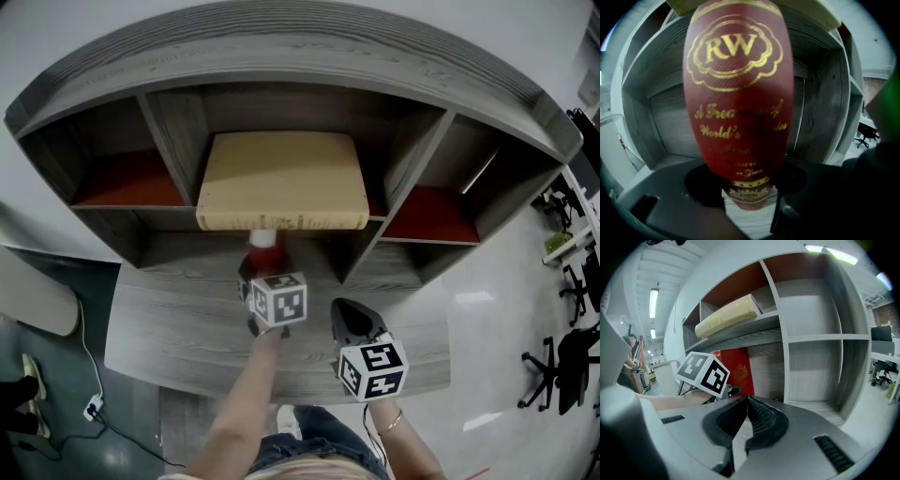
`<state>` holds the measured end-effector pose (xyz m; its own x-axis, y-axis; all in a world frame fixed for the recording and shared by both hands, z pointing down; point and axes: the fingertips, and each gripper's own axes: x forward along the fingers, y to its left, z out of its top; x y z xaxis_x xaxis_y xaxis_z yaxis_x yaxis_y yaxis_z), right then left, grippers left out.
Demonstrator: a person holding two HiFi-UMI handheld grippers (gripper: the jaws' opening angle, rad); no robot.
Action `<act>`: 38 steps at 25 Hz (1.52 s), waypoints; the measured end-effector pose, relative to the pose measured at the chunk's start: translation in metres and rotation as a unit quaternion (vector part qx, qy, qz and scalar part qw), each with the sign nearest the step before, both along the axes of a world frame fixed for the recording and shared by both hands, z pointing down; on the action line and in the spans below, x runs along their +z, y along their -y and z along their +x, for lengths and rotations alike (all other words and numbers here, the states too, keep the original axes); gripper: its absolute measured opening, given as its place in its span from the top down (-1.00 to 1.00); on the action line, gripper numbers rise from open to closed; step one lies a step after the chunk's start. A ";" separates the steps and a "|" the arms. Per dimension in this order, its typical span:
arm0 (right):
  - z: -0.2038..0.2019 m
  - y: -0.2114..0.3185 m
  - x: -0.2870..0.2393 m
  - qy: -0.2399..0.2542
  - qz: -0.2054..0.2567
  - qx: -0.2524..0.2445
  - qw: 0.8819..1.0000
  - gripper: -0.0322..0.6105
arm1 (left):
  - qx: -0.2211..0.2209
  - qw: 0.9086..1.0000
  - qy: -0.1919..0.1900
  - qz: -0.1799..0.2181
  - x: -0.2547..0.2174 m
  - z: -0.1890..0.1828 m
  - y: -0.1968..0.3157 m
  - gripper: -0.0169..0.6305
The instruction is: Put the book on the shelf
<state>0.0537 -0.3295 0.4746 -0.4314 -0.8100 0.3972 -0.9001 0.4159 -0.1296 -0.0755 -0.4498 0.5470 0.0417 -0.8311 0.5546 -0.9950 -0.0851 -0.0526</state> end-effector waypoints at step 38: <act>-0.038 -0.098 -0.022 0.033 0.034 -0.008 0.999 0.87 | 0.126 0.991 -0.051 0.008 -0.034 -0.002 -0.165 0.91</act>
